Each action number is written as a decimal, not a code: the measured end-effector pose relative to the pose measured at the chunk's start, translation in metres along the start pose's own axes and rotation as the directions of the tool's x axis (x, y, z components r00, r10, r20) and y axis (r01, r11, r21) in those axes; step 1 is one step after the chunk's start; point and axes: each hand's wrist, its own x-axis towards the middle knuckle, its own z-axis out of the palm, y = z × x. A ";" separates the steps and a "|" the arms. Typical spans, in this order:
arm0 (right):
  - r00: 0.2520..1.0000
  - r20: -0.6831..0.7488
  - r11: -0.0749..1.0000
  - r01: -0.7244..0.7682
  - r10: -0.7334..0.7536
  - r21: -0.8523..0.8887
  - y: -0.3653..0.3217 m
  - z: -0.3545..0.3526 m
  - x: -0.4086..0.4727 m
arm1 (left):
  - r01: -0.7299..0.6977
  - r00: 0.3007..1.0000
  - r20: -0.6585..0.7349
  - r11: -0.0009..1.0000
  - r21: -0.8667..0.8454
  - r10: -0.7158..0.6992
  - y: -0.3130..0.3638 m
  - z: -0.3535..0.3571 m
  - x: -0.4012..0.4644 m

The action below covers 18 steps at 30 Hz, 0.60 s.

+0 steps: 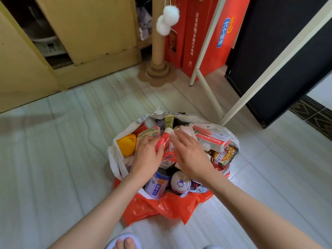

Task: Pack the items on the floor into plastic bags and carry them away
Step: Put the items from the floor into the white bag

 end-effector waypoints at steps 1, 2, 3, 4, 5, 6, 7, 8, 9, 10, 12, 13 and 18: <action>0.998 0.067 0.997 0.002 0.003 -0.075 -0.003 0.004 -0.002 | 0.010 1.000 0.010 0.999 -0.040 -0.010 -0.002 -0.003 -0.002; 0.992 0.121 0.990 -0.012 0.029 -0.138 -0.005 0.007 -0.003 | 0.026 0.999 0.022 0.997 -0.078 -0.024 -0.003 -0.007 -0.003; 0.987 0.154 0.984 -0.027 0.054 -0.174 -0.008 0.008 -0.004 | 0.054 0.998 0.032 0.992 -0.110 -0.051 -0.005 -0.011 -0.004; 0.981 0.179 0.983 -0.040 0.073 -0.181 -0.009 0.009 -0.004 | 0.084 0.996 0.030 0.988 -0.131 -0.081 -0.009 -0.017 -0.004; 0.977 0.199 0.983 -0.036 0.072 -0.180 -0.010 0.008 -0.002 | 0.103 0.995 -0.004 0.986 -0.134 -0.104 -0.016 -0.022 -0.003; 0.972 0.226 0.984 -0.021 0.061 -0.176 -0.010 0.007 0.001 | 0.116 0.990 -0.065 0.987 -0.113 -0.124 -0.025 -0.028 0.000; 0.971 0.237 0.984 0.001 0.042 -0.177 -0.010 0.006 0.004 | 0.144 0.979 -0.133 0.986 -0.079 -0.154 -0.037 -0.034 0.005; 0.972 0.233 0.985 0.009 0.032 -0.173 -0.011 0.006 0.006 | 0.199 0.962 -0.181 0.979 -0.046 -0.205 -0.051 -0.040 0.011; 0.979 0.204 0.987 0.020 0.013 -0.161 -0.014 0.007 0.009 | 0.275 0.941 -0.196 0.961 -0.030 -0.276 -0.064 -0.045 0.017; 0.982 0.189 0.989 0.032 -0.004 -0.144 -0.018 0.007 0.013 | 0.366 0.912 -0.180 0.930 -0.044 -0.367 -0.077 -0.049 0.023; 0.973 0.226 0.991 0.069 -0.041 -0.115 -0.024 0.011 0.023 | 0.560 0.817 -0.062 0.814 -0.155 -0.573 -0.103 -0.053 0.030; 0.966 0.249 0.991 0.089 -0.063 -0.097 -0.027 0.012 0.027 | 0.636 0.760 0.032 0.734 -0.239 -0.649 -0.111 -0.053 0.031; 0.931 0.347 0.980 0.165 -0.117 -0.112 -0.037 0.019 0.044 | 0.702 0.637 0.253 0.412 -0.581 -0.728 -0.119 -0.053 0.023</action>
